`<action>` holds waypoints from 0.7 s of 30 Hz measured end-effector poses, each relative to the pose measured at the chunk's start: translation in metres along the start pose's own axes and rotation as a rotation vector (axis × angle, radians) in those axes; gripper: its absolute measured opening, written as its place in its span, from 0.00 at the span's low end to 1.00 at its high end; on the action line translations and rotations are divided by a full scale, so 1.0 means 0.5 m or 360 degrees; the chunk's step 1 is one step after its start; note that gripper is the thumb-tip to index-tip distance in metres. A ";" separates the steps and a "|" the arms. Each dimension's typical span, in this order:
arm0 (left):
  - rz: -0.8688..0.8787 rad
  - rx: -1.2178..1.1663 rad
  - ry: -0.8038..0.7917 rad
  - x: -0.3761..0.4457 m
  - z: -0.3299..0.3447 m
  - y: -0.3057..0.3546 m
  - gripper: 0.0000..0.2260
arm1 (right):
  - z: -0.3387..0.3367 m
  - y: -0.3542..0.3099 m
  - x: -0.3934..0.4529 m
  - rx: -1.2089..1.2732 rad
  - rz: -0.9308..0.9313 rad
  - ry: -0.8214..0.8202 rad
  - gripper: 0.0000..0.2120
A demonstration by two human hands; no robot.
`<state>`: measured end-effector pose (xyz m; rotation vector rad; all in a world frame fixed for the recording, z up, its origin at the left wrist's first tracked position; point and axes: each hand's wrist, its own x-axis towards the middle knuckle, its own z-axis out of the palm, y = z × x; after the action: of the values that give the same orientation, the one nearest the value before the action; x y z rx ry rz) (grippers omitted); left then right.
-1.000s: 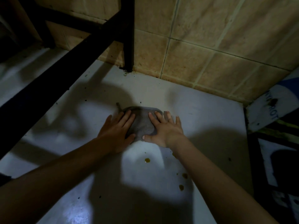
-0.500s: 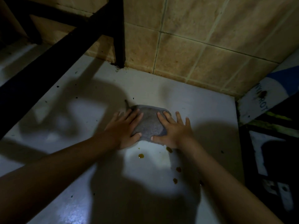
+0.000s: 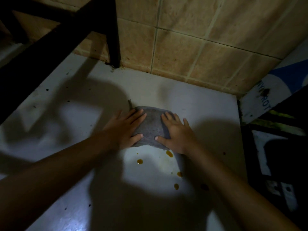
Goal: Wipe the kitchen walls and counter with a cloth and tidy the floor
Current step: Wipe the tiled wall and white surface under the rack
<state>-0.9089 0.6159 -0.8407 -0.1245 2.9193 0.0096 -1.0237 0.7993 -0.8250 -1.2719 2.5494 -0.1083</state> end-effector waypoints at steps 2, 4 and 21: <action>0.0004 0.0037 -0.0024 0.008 -0.003 -0.011 0.42 | 0.007 0.001 0.002 -0.0014 -0.0067 0.0052 0.43; 0.0010 0.0061 -0.0027 0.012 -0.006 -0.015 0.42 | 0.008 -0.001 0.007 -0.0028 -0.0123 0.0068 0.46; 0.0039 -0.0045 -0.0030 0.005 -0.009 0.030 0.43 | -0.029 0.011 -0.009 0.0029 -0.0039 -0.0181 0.49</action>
<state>-0.9134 0.6307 -0.8369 -0.0923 2.9027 0.0559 -1.0296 0.8053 -0.8113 -1.2657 2.4317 -0.0621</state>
